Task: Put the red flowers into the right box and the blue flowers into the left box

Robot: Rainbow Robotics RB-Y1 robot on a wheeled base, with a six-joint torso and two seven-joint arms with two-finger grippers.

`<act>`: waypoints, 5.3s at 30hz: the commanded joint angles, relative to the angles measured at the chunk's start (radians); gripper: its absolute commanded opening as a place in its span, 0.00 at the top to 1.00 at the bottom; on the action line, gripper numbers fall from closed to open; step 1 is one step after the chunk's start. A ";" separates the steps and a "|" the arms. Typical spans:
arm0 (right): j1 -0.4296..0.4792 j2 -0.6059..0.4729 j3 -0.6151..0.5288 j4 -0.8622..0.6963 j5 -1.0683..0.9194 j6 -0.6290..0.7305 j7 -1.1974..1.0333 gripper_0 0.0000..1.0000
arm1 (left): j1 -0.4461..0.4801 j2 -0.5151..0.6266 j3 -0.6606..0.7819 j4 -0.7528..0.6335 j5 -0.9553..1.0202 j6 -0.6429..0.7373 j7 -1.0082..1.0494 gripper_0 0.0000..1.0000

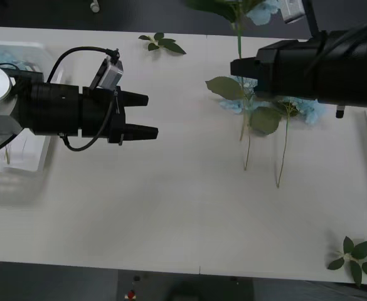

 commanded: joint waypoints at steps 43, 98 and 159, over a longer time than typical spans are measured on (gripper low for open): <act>-0.425 0.247 0.424 0.251 0.166 -0.210 -0.131 1.00 | 0.069 -0.073 0.051 -0.010 0.338 -0.004 0.033 0.00; -0.425 0.236 0.425 0.251 0.134 -0.210 -0.131 1.00 | 0.054 0.015 0.011 -0.024 0.338 -0.116 0.033 0.00; -0.425 0.218 0.431 0.248 0.111 -0.221 -0.134 1.00 | 0.006 -0.125 -0.052 -0.024 0.367 -0.126 0.033 1.00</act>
